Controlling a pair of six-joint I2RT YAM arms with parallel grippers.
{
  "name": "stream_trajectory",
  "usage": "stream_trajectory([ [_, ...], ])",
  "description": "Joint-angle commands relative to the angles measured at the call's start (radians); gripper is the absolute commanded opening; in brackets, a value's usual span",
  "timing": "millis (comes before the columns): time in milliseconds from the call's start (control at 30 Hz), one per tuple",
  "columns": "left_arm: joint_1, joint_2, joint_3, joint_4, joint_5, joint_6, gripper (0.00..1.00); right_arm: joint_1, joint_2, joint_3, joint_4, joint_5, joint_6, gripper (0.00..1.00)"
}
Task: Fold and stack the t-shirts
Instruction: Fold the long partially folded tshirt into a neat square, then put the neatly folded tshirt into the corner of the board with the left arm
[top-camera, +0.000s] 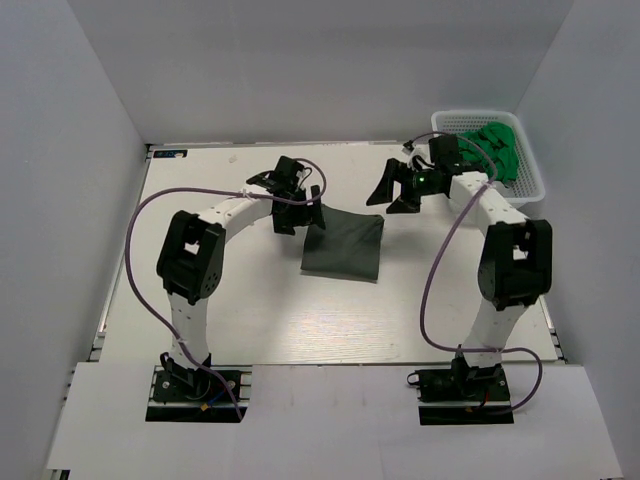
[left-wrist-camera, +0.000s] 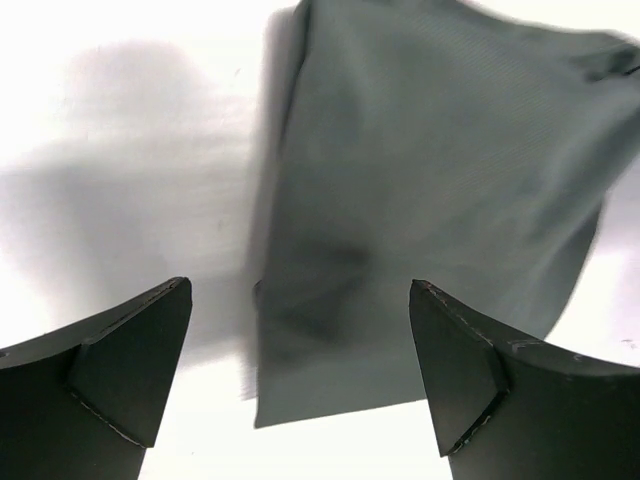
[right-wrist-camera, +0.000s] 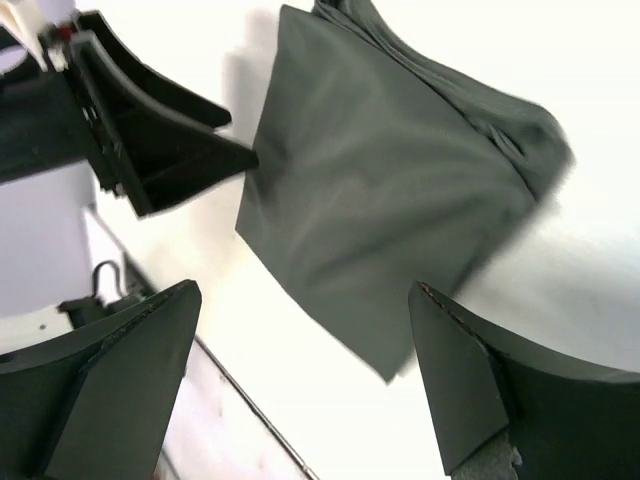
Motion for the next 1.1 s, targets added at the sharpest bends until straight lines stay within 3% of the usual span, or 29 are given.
stream_trajectory([
  [0,-0.012,0.033,0.066,0.005,-0.042,0.024,1.00,-0.007,-0.095,-0.031,-0.107,0.166,-0.019,0.90],
  [100,-0.021,0.064,0.090,-0.004,-0.064,0.038,1.00,-0.008,-0.146,-0.059,-0.136,0.317,-0.005,0.90],
  [433,-0.072,0.170,0.111,-0.029,-0.142,0.057,0.57,-0.016,-0.285,-0.120,-0.165,0.377,0.010,0.90],
  [533,-0.093,0.193,0.132,-0.080,-0.230,0.067,0.31,-0.017,-0.315,-0.157,-0.159,0.421,-0.011,0.90],
  [567,-0.108,0.207,0.132,-0.098,-0.282,0.067,0.13,-0.022,-0.318,-0.164,-0.162,0.438,-0.005,0.90],
  [633,-0.119,0.207,0.132,-0.128,-0.340,0.078,0.02,-0.031,-0.331,-0.187,-0.164,0.478,-0.007,0.90],
  [833,-0.098,0.216,0.171,-0.233,-0.535,0.028,0.00,-0.046,-0.355,-0.221,-0.162,0.498,-0.008,0.90],
  [1067,0.028,0.165,0.211,-0.282,-0.684,0.069,0.00,-0.066,-0.373,-0.231,-0.173,0.575,-0.019,0.90],
])
